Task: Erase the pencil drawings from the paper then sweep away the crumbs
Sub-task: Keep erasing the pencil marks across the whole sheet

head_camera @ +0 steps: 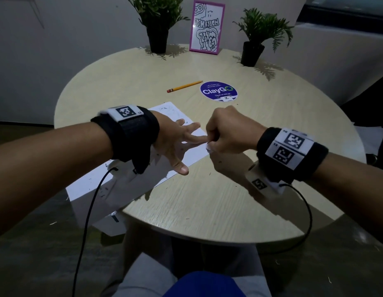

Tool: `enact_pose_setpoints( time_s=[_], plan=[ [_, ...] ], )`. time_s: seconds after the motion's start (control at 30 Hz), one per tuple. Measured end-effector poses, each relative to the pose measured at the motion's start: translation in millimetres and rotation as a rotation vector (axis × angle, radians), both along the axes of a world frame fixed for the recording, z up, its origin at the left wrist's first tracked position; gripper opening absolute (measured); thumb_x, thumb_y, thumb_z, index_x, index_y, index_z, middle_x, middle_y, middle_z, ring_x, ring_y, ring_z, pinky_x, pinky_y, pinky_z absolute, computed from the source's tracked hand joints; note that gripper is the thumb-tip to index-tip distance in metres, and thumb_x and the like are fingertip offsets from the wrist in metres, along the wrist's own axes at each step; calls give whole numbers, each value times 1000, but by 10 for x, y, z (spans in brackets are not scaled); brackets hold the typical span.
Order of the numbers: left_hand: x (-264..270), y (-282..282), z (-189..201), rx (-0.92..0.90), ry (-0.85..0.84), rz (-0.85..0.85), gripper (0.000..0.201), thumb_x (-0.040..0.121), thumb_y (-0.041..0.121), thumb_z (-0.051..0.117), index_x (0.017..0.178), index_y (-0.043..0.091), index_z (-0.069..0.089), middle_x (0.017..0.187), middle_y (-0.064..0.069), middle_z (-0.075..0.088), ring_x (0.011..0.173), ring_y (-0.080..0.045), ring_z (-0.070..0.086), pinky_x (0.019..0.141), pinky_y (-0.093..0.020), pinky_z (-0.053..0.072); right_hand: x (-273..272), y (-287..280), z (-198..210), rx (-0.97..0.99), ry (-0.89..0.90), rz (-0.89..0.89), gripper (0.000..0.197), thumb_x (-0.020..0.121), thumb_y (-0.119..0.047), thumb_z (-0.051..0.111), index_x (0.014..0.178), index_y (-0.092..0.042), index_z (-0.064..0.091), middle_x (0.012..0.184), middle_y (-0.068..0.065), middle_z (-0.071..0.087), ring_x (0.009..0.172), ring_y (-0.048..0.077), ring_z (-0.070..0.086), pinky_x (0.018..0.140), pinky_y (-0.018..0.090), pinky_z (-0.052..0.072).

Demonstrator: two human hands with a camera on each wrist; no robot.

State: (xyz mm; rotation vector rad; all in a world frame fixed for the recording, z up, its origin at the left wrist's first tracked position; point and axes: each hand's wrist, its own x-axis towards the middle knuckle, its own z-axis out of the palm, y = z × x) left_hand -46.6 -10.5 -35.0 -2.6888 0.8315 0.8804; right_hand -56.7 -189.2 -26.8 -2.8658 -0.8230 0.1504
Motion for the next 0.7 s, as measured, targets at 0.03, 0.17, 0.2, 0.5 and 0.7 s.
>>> enact_pose_setpoints(
  time_s=[0.03,0.17,0.2,0.5,0.7],
  plan=[
    [-2,7,8,-14,7,10,104,73,73,64,151,56,-2,161,17,-25,152,-22,-14,121,-53,14,-59,63,-7,-13,-4,36,16,76,-15,77,65,-11,66,64,-2,54,64,18,53,59,29,46],
    [-4,16,12,-66,8,44,90,73,68,70,148,51,24,162,20,-5,153,-19,0,120,-49,20,-198,193,-25,6,62,122,31,75,-14,74,54,-25,54,62,-15,50,60,10,49,58,24,41],
    [8,7,-3,-43,2,26,97,72,71,68,150,53,15,163,19,-14,153,-20,-7,121,-52,17,-135,130,-8,6,48,76,36,75,-14,74,52,-28,51,59,-13,49,58,7,47,55,22,38],
    [1,33,-16,-72,26,76,47,70,71,71,108,62,45,158,4,27,144,-19,31,116,-46,33,-284,281,-65,79,97,118,18,72,-11,70,61,-18,57,66,-8,54,67,19,57,57,30,49],
    [10,0,-30,9,-22,7,112,72,76,64,149,55,-15,162,11,-27,152,-26,-14,120,-54,19,82,-128,-32,9,19,-121,22,75,-16,77,60,-18,61,68,0,63,68,16,58,59,26,45]
  ],
)
